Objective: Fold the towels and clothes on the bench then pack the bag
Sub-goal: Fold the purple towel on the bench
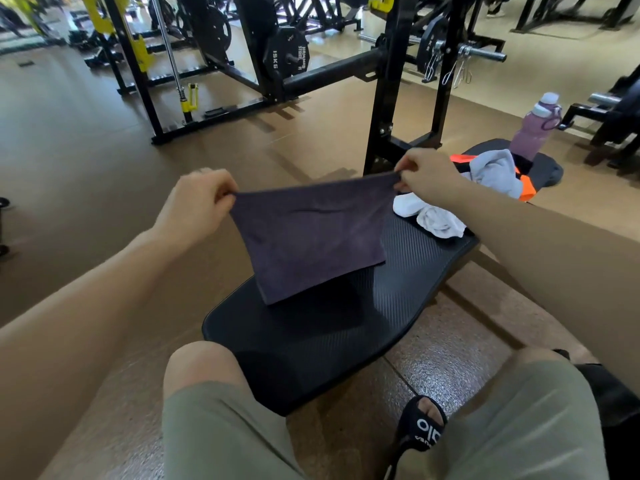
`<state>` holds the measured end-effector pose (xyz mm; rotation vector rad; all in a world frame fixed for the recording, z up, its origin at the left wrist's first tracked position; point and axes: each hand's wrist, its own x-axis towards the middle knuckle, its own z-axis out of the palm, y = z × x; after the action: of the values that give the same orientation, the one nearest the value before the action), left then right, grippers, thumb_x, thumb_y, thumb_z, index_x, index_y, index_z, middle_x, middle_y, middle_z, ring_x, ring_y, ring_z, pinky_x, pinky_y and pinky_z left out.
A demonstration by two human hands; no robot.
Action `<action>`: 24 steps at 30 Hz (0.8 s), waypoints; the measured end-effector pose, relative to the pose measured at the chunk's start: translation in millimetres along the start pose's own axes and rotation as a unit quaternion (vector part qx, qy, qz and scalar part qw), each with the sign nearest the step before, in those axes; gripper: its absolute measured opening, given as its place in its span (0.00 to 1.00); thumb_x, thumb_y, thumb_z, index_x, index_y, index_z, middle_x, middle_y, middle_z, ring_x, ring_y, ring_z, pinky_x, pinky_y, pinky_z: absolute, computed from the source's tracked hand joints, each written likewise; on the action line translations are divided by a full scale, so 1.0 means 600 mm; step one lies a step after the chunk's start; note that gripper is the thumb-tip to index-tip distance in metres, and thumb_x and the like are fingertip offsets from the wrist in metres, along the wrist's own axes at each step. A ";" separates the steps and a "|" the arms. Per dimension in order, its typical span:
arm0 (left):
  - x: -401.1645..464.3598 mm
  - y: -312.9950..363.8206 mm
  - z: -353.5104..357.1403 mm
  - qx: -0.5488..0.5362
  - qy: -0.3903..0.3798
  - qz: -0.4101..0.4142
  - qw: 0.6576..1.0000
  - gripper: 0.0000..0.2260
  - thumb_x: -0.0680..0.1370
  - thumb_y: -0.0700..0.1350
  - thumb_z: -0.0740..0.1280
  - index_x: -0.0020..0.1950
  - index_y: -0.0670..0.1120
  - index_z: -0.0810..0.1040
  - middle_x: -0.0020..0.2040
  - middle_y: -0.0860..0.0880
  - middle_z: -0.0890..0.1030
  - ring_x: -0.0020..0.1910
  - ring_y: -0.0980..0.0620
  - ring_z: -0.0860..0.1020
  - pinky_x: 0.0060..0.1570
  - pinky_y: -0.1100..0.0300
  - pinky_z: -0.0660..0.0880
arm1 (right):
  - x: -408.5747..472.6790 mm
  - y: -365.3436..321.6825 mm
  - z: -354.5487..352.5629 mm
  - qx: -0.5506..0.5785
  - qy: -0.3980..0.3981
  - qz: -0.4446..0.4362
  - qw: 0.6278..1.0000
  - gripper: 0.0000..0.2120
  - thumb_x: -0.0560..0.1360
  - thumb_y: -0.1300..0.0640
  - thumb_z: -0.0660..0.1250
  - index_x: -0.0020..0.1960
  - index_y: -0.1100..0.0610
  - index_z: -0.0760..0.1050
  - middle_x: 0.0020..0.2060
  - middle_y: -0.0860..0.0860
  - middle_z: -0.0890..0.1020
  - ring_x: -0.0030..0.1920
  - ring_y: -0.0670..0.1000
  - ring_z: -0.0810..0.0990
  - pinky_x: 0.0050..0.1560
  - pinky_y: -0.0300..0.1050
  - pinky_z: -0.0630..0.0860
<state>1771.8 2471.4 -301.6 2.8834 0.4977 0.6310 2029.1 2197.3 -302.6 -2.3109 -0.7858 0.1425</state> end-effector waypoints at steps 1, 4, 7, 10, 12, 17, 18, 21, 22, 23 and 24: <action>0.009 -0.006 -0.010 -0.001 0.032 -0.008 0.999 0.04 0.79 0.38 0.68 0.52 0.45 0.80 0.45 0.47 0.76 0.46 0.45 0.76 0.47 0.54 0.71 | 0.011 -0.014 0.005 0.005 0.040 -0.014 0.999 0.11 0.76 0.67 0.60 0.53 0.60 0.79 0.49 0.56 0.84 0.48 0.53 0.82 0.51 0.35 0.75; 0.009 -0.013 -0.037 -0.022 0.111 -0.003 0.994 0.04 0.79 0.38 0.66 0.53 0.44 0.78 0.47 0.47 0.75 0.46 0.47 0.75 0.47 0.54 0.72 | 0.029 -0.040 0.018 0.062 0.117 -0.053 0.990 0.11 0.78 0.66 0.59 0.55 0.61 0.77 0.50 0.55 0.82 0.51 0.53 0.81 0.54 0.41 0.77; -0.034 -0.013 -0.025 -0.009 0.091 0.050 0.995 0.04 0.80 0.39 0.66 0.53 0.44 0.77 0.49 0.47 0.75 0.44 0.48 0.76 0.46 0.52 0.75 | 0.011 -0.020 0.036 0.083 0.124 -0.060 0.987 0.10 0.78 0.66 0.60 0.54 0.61 0.78 0.48 0.54 0.81 0.49 0.52 0.79 0.51 0.44 0.75; -0.110 -0.001 0.037 -0.003 -0.015 0.081 0.997 0.03 0.79 0.41 0.67 0.52 0.46 0.77 0.48 0.50 0.75 0.42 0.47 0.77 0.42 0.51 0.76 | -0.031 0.055 0.081 0.043 0.081 -0.051 0.994 0.08 0.75 0.66 0.62 0.50 0.60 0.79 0.43 0.53 0.81 0.43 0.53 0.78 0.43 0.41 0.67; -0.161 0.015 0.100 0.011 -0.110 0.093 0.989 0.03 0.79 0.45 0.64 0.51 0.48 0.76 0.48 0.51 0.75 0.43 0.46 0.78 0.40 0.53 0.75 | -0.063 0.123 0.120 -0.007 0.022 -0.050 0.998 0.08 0.74 0.68 0.62 0.47 0.61 0.78 0.41 0.55 0.80 0.42 0.57 0.78 0.41 0.45 0.67; -0.240 0.086 0.232 0.035 -0.301 0.143 0.942 0.06 0.82 0.48 0.59 0.55 0.49 0.73 0.54 0.50 0.75 0.48 0.45 0.80 0.45 0.49 0.76 | -0.140 0.262 0.189 -0.151 -0.094 -0.068 0.982 0.06 0.74 0.69 0.60 0.44 0.59 0.72 0.43 0.57 0.77 0.45 0.62 0.78 0.45 0.54 0.74; -0.249 0.103 0.244 0.039 -0.320 0.157 0.934 0.06 0.83 0.48 0.59 0.57 0.49 0.73 0.56 0.50 0.75 0.50 0.46 0.79 0.47 0.51 0.76 | -0.152 0.281 0.192 -0.184 -0.112 -0.080 0.973 0.06 0.74 0.69 0.61 0.45 0.59 0.72 0.44 0.57 0.77 0.45 0.62 0.78 0.44 0.53 0.74; -0.268 0.138 0.268 0.036 -0.322 0.194 0.926 0.08 0.84 0.47 0.58 0.60 0.48 0.73 0.58 0.49 0.76 0.54 0.47 0.77 0.53 0.52 0.75 | -0.181 0.322 0.189 -0.259 -0.143 -0.118 0.948 0.09 0.72 0.70 0.65 0.49 0.59 0.73 0.50 0.56 0.77 0.49 0.61 0.80 0.43 0.53 0.77; -0.272 0.143 0.274 0.035 -0.316 0.206 0.926 0.09 0.84 0.46 0.58 0.61 0.47 0.74 0.58 0.48 0.77 0.55 0.47 0.77 0.54 0.52 0.75 | -0.187 0.332 0.187 -0.277 -0.146 -0.125 0.941 0.12 0.71 0.70 0.66 0.53 0.60 0.75 0.55 0.57 0.78 0.53 0.60 0.81 0.47 0.53 0.79; -0.278 0.146 0.280 0.034 -0.310 0.218 0.925 0.09 0.84 0.46 0.59 0.61 0.47 0.75 0.58 0.48 0.78 0.55 0.46 0.77 0.55 0.52 0.75 | -0.191 0.340 0.186 -0.293 -0.147 -0.130 0.936 0.16 0.71 0.71 0.66 0.57 0.62 0.77 0.60 0.58 0.79 0.59 0.60 0.80 0.52 0.54 0.80; -0.283 0.149 0.284 0.035 -0.306 0.229 0.924 0.09 0.83 0.46 0.59 0.61 0.46 0.75 0.58 0.47 0.78 0.55 0.46 0.76 0.56 0.51 0.75 | -0.194 0.344 0.186 -0.309 -0.142 -0.135 0.931 0.19 0.71 0.71 0.67 0.61 0.63 0.78 0.64 0.59 0.78 0.63 0.60 0.78 0.58 0.54 0.79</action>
<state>1725.1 2315.9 -500.4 3.0437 -0.2510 -0.2722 2003.7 2073.7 -532.2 -2.7636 -1.4587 0.1192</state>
